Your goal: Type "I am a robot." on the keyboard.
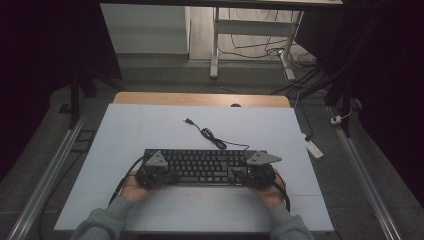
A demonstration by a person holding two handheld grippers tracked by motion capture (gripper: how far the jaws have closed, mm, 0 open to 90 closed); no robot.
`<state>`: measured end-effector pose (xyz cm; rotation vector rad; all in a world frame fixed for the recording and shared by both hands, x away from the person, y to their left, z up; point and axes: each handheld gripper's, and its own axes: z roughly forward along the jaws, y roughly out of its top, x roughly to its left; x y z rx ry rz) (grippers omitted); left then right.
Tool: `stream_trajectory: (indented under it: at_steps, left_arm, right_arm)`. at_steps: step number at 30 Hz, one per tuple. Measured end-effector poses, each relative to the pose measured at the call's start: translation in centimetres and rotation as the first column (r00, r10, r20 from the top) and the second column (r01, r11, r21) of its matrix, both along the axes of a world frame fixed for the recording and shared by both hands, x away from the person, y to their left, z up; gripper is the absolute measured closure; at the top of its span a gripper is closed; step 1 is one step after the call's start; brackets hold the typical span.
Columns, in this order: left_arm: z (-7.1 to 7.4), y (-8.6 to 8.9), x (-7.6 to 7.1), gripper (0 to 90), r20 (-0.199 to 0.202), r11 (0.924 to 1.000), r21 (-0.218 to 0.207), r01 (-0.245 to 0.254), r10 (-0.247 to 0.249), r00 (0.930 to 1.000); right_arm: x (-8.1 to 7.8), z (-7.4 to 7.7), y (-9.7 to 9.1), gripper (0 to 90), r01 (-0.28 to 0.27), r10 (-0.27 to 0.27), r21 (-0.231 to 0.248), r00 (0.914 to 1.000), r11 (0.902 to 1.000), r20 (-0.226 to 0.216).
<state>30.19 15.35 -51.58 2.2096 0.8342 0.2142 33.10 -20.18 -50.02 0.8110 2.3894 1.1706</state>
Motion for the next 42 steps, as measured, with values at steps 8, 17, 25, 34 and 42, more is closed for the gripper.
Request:
stream_trajectory:
  at_steps: [8,17,25,34,42]
  left_arm:
    - [-0.4,-0.8,-0.1,89.0,-0.002,0.9992,0.033,0.024,-0.024,0.9997]
    - [-0.6,-0.9,-0.1,89.0,0.001,0.9990,0.037,0.026,-0.027,0.9996]
    - [-0.9,-1.1,-0.1,89.0,-0.004,0.9986,0.035,0.039,-0.039,0.9992]
    - [0.4,-0.2,-0.4,76.0,0.040,0.9990,-0.045,0.004,-0.002,0.9992]
    - [1.3,1.1,-0.5,52.1,0.042,0.9941,-0.096,-0.052,0.056,0.9976]
  right_arm:
    - [0.0,0.0,0.0,49.2,-0.001,0.001,-0.001,1.0000,1.0000,0.000]
    - [0.0,0.0,0.0,49.3,0.001,-0.001,-0.001,1.0000,1.0000,-0.003]
    - [0.0,-0.1,0.1,49.3,0.000,0.000,-0.001,1.0000,1.0000,0.000]
    - [0.0,0.0,-0.1,49.2,0.006,-0.006,0.000,1.0000,1.0000,-0.004]
    - [0.0,0.0,0.0,49.2,0.000,0.000,-0.003,1.0000,1.0000,0.001]
